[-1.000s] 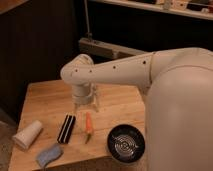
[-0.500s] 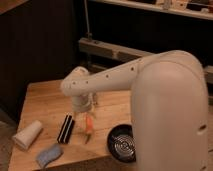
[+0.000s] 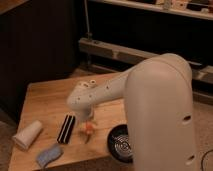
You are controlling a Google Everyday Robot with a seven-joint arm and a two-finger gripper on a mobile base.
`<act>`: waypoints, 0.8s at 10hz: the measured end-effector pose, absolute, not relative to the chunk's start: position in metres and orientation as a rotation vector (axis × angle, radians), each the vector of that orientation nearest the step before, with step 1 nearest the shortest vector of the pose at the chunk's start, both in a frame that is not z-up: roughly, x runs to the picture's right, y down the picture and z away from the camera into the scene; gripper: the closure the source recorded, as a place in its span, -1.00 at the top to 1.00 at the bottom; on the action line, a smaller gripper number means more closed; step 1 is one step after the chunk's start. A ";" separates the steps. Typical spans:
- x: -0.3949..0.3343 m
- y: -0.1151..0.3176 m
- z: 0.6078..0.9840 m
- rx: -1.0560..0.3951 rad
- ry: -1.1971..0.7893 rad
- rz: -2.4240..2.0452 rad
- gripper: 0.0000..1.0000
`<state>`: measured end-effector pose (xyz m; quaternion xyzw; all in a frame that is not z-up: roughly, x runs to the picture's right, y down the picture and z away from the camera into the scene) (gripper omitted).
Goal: Place the pepper in the ceramic bowl
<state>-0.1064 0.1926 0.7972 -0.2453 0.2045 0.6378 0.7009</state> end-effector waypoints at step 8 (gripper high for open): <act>-0.117 0.222 0.818 -0.544 0.358 1.383 -0.95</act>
